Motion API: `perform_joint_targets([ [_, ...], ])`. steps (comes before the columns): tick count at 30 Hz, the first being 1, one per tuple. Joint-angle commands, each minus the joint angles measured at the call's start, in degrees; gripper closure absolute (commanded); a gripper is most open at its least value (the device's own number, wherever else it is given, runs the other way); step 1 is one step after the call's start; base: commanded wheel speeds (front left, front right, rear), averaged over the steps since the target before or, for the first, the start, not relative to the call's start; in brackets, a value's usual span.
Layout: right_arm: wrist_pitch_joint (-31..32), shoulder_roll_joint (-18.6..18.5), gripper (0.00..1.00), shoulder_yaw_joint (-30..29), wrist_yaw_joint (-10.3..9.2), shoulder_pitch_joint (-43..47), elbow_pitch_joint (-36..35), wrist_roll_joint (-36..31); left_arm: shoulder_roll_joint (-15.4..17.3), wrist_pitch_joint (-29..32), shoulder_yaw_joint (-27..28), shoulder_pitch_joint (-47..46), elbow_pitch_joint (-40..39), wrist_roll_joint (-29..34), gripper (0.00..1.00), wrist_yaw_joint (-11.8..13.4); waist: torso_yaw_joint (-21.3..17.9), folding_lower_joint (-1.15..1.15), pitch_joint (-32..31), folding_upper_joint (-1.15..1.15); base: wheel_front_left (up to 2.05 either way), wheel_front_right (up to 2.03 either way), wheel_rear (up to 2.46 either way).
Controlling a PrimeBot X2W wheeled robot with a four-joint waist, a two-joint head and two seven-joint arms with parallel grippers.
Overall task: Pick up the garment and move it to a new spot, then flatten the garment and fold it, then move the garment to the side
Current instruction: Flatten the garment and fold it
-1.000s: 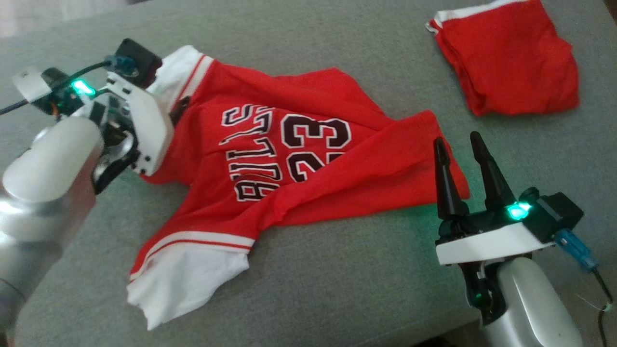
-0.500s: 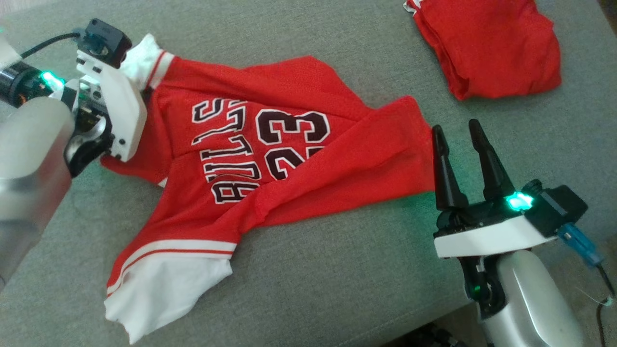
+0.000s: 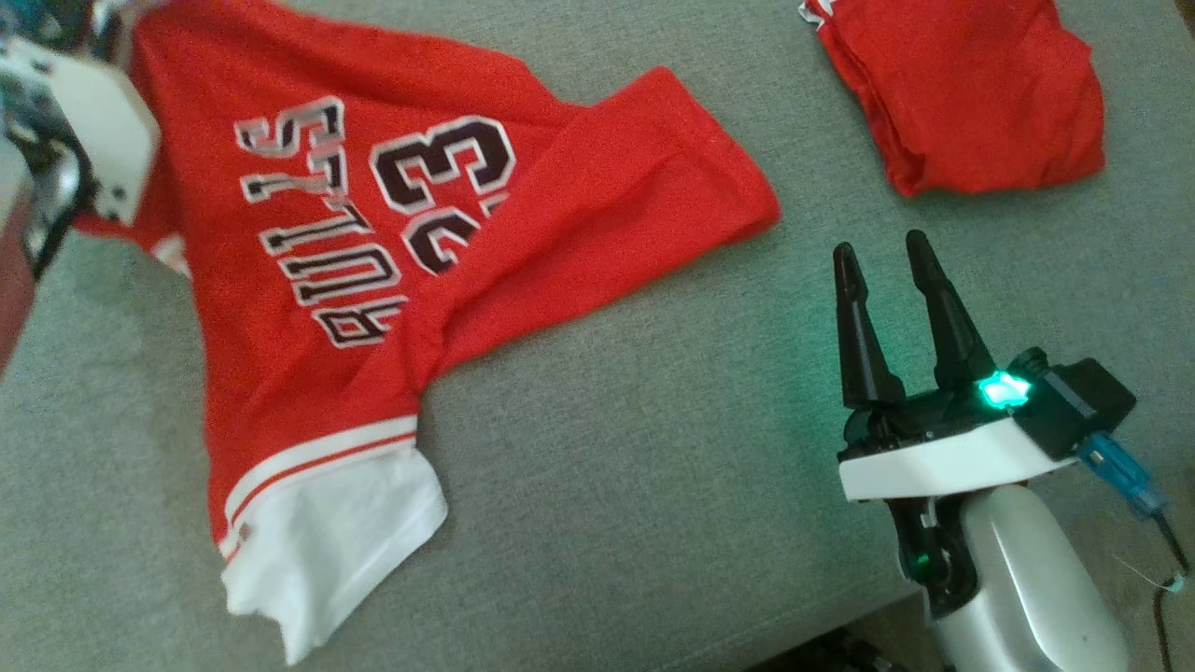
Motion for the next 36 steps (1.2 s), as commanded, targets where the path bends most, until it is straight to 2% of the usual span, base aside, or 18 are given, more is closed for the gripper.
perform_joint_targets([
  [1, -0.62, -0.18, 0.00, 1.20, -0.04, -0.93, -1.37, -0.52, 1.77, -1.90, 1.85, -4.82, 0.35, 1.21, 1.00, 1.09, 0.10, -0.01, -0.18, 0.00, 0.00, 0.00, 0.00],
  [4, -0.62, -0.18, 0.00, 1.24, -0.04, -1.09, -1.09, -0.62, 0.94, -6.74, 1.76, -7.29, 2.33, 3.41, 1.00, 3.86, 0.31, -0.01, -0.29, 0.00, 0.00, 0.00, 0.00],
  [5, -0.62, -0.18, 0.00, 1.23, -0.04, -1.16, -1.02, -0.62, 0.62, -8.49, 1.76, -7.97, 3.00, 4.07, 0.97, 4.88, 0.41, -0.01, -0.29, 0.00, 0.00, 0.00, 0.00],
  [6, -0.62, -0.18, 0.00, 1.16, -0.04, -1.22, -0.96, -0.62, 0.16, -10.11, 1.68, -8.43, 3.64, 4.68, 0.28, 5.85, 0.60, -0.01, -0.32, 0.00, 0.00, 0.00, 0.00],
  [7, -0.62, -0.18, 0.00, 1.04, -0.04, -1.26, -0.89, -0.64, -0.46, -11.50, 1.69, -8.61, 4.18, 4.95, 0.00, 6.41, 0.86, -0.01, -0.37, 0.00, 0.00, 0.00, 0.00],
  [17, -0.62, -0.18, 0.00, 0.05, -0.04, -1.87, 0.06, -2.42, -7.49, -18.56, 3.31, -4.78, 8.48, 1.35, 0.00, 3.88, 5.50, -0.01, -3.12, 0.00, 0.00, 0.00, 0.00],
  [26, -0.62, -0.18, 0.00, -3.11, -0.04, -0.77, 1.59, -5.64, -13.33, -24.32, 6.90, 2.17, 6.99, -3.62, 0.00, 2.28, 13.71, -0.01, -8.91, 0.00, 0.00, 0.00, 0.00],
  [31, -0.62, -0.18, 0.00, -5.53, -0.04, 0.87, 2.45, -6.77, -15.10, -25.26, 10.33, 8.92, 1.54, -5.49, 0.00, 4.43, 18.78, -0.01, -12.31, 0.00, 0.00, 0.00, 0.00],
  [36, -0.62, -0.18, 0.00, -7.28, -0.04, 2.84, 3.01, -7.27, -14.28, -25.31, 15.49, 19.48, -10.64, -3.28, 0.00, 9.83, 22.60, -0.01, -14.86, 0.00, 0.00, 0.00, 0.00],
])
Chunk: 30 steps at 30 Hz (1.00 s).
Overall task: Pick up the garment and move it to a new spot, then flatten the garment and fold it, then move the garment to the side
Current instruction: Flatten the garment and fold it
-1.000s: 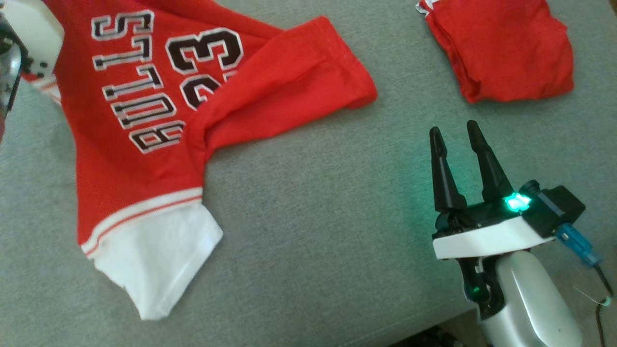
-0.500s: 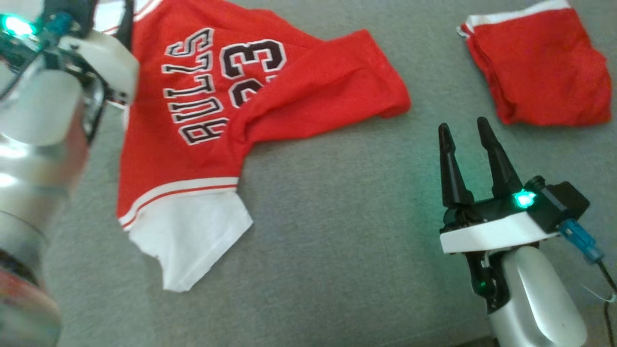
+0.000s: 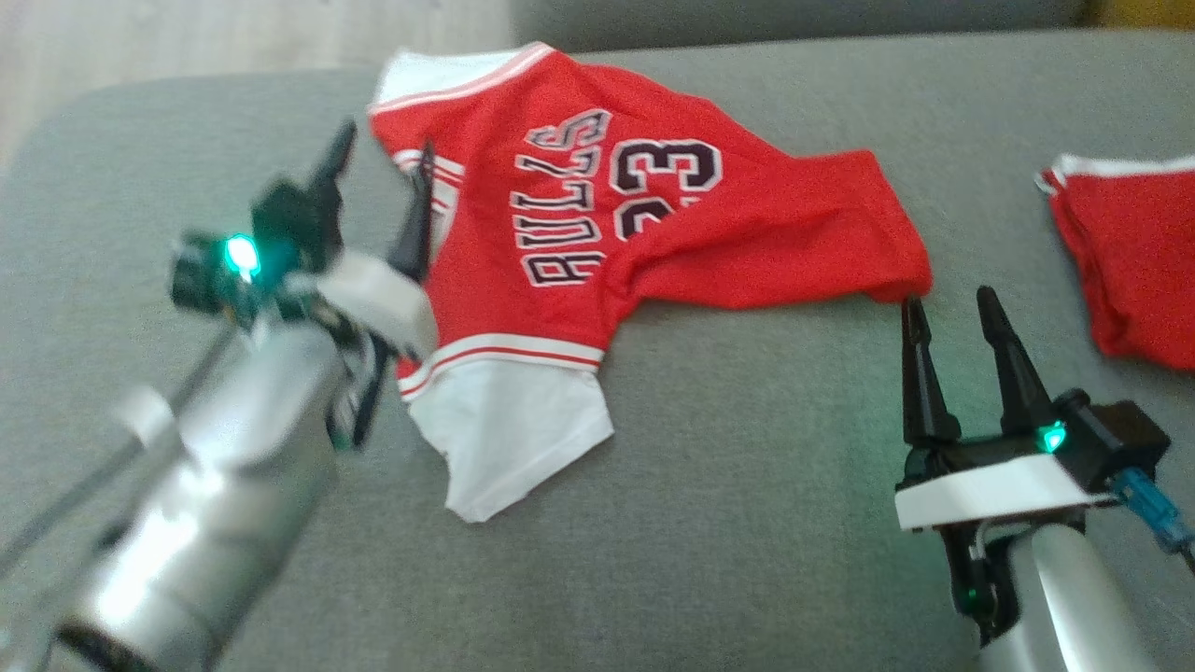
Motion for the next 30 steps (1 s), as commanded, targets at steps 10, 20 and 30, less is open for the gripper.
perform_joint_targets([
  [10, -0.61, -0.15, 0.00, 0.73, -0.04, 2.30, -0.58, 0.05, 2.53, -0.54, 13.73, 23.16, -23.74, 5.50, 0.00, 10.27, 5.69, 0.01, -4.85, 0.00, 0.00, 0.00, 0.00],
  [20, 2.01, -0.15, 0.00, -0.95, -0.04, -0.82, 1.30, -0.79, -1.28, -0.54, 21.62, 32.10, -30.99, 11.71, 0.00, 8.37, 7.37, 0.01, -2.66, 0.00, 0.00, 0.00, 0.00],
  [30, 14.48, -0.15, 0.00, -14.72, -0.04, -17.85, 16.23, -0.78, -4.53, -0.54, 23.48, 30.86, -28.30, 15.26, 0.00, 4.95, 8.12, 0.01, 1.90, 0.00, 0.00, 0.00, 0.00],
])
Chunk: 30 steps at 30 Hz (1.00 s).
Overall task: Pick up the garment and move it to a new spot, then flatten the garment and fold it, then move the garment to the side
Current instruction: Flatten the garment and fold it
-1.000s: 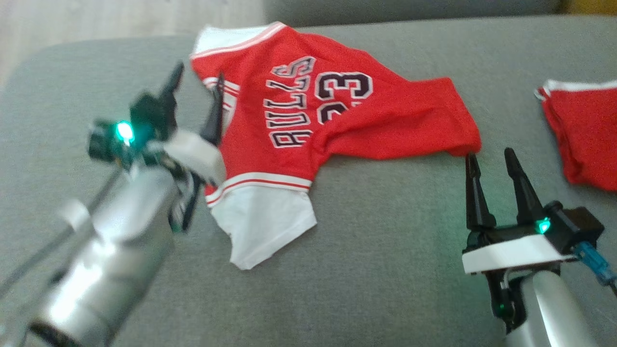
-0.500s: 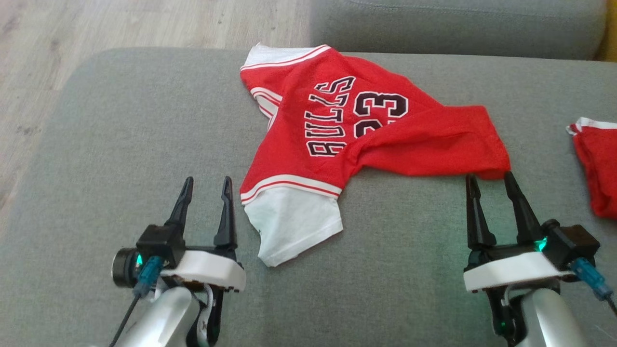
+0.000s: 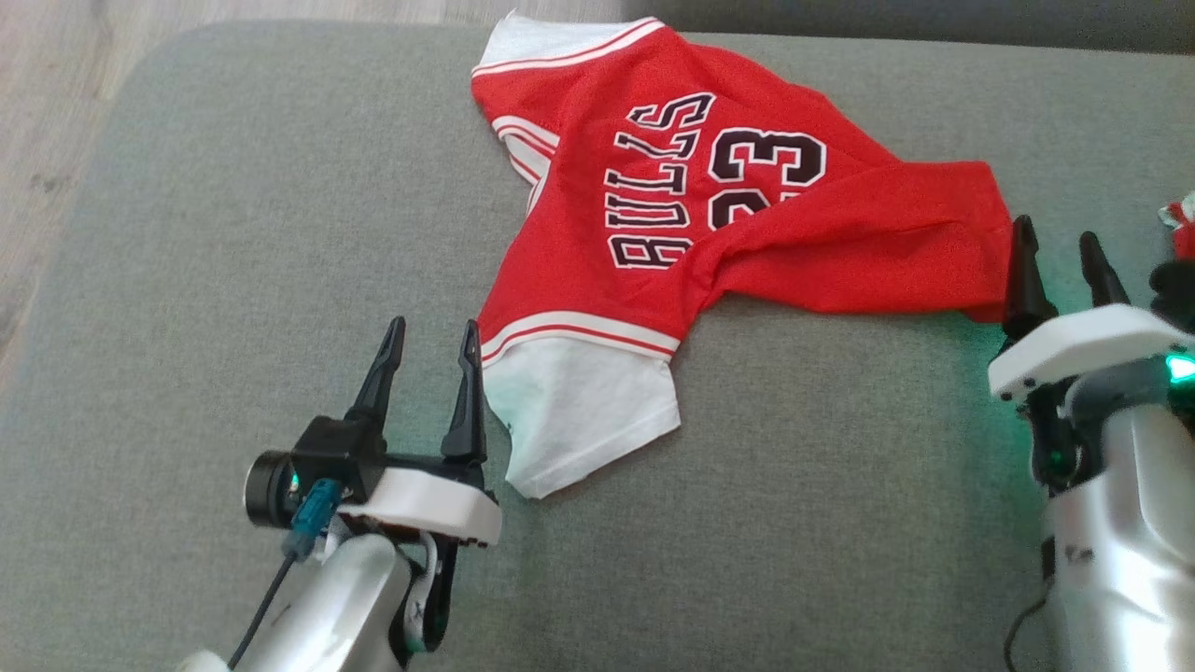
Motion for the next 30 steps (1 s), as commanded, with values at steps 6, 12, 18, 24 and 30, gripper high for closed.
perform_joint_targets([
  [6, 3.15, -0.13, 0.00, -4.55, -0.04, -9.73, 10.31, -2.76, -1.20, -0.54, 3.89, -3.28, 0.82, 2.30, 0.00, -2.11, 0.66, -0.01, 1.85, 0.00, 0.00, 0.00, 0.00],
  [12, 3.27, -0.35, 0.00, -3.60, -0.04, -12.51, 14.95, -1.86, -1.82, -0.54, 4.95, -3.58, 2.08, 3.45, 0.00, -3.12, 0.54, -0.01, 2.22, 0.00, 0.00, 0.00, 0.00],
  [18, 2.33, -0.60, 1.00, -0.65, -0.04, -12.88, 16.71, 0.64, -2.18, -0.54, 5.64, -3.52, 2.84, 4.19, 0.00, -3.69, 0.14, -0.01, 1.97, 0.00, 0.00, 0.00, 0.00],
  [24, 0.43, -1.48, 1.00, 4.49, -0.04, -12.22, 16.55, 3.26, -2.33, -0.54, 6.69, -2.98, 3.45, 4.73, 0.00, -4.05, -1.25, -0.01, 0.78, 0.00, 0.00, 0.00, 0.00],
  [30, -1.80, -2.20, 1.00, 10.40, -0.04, -8.63, 12.67, 5.52, -2.49, -0.54, 7.70, -1.56, 4.05, 4.92, 0.00, -4.37, -3.37, -0.01, -2.23, 0.00, 0.00, 0.00, 0.00],
])
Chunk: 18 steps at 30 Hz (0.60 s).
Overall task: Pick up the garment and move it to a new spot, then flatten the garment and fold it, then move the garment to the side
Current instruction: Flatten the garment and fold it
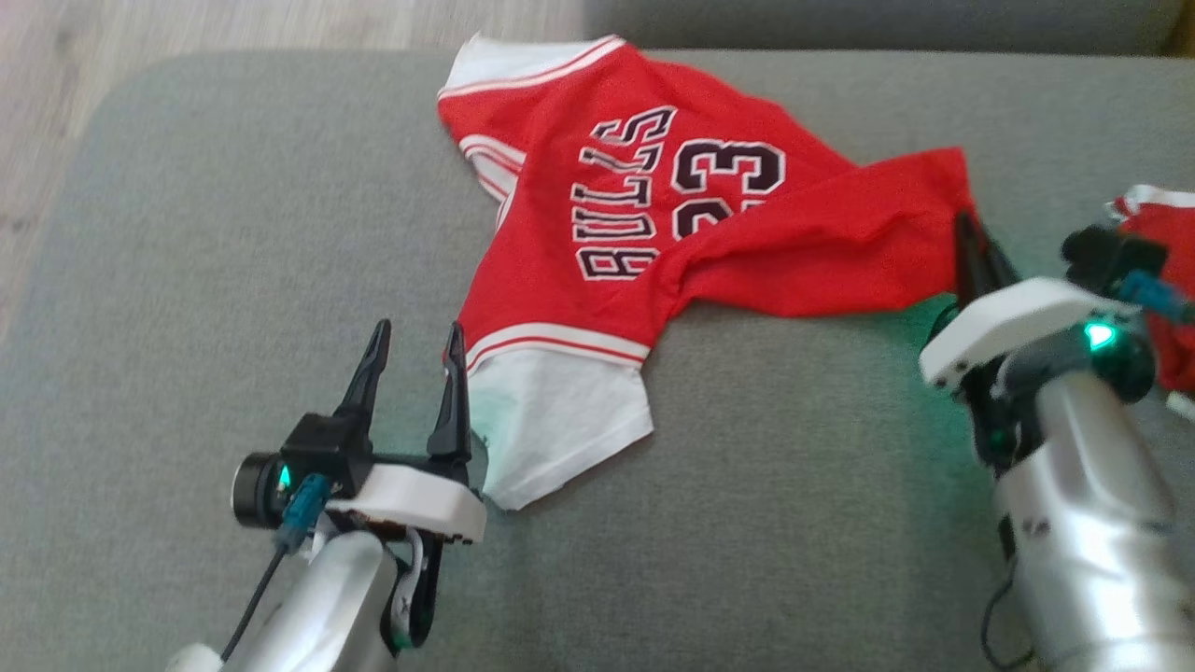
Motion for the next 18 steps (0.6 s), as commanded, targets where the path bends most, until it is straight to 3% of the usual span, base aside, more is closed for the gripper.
perform_joint_targets([
  [1, -0.70, -0.18, 1.00, 2.17, -0.04, 1.20, -2.74, 0.58, 0.44, -0.54, 2.54, -0.47, -1.32, 0.36, 0.00, 0.01, -1.24, 0.00, -1.59, 0.00, 0.00, 0.00, 0.00],
  [6, 0.10, -0.52, 1.00, 6.21, -0.04, 9.37, -10.17, 2.62, 0.48, -0.54, 3.46, 1.22, -0.81, 0.28, 0.00, -0.04, -3.53, 0.00, -4.92, 0.00, 0.00, 0.00, 0.00],
  [18, 5.43, 1.27, 1.00, 6.51, -0.04, 29.38, -28.70, -0.82, 0.68, -0.55, 4.79, 3.95, -0.39, 0.22, 0.00, 0.02, -8.32, 0.00, -8.50, 0.00, 0.00, 0.00, 0.00],
])
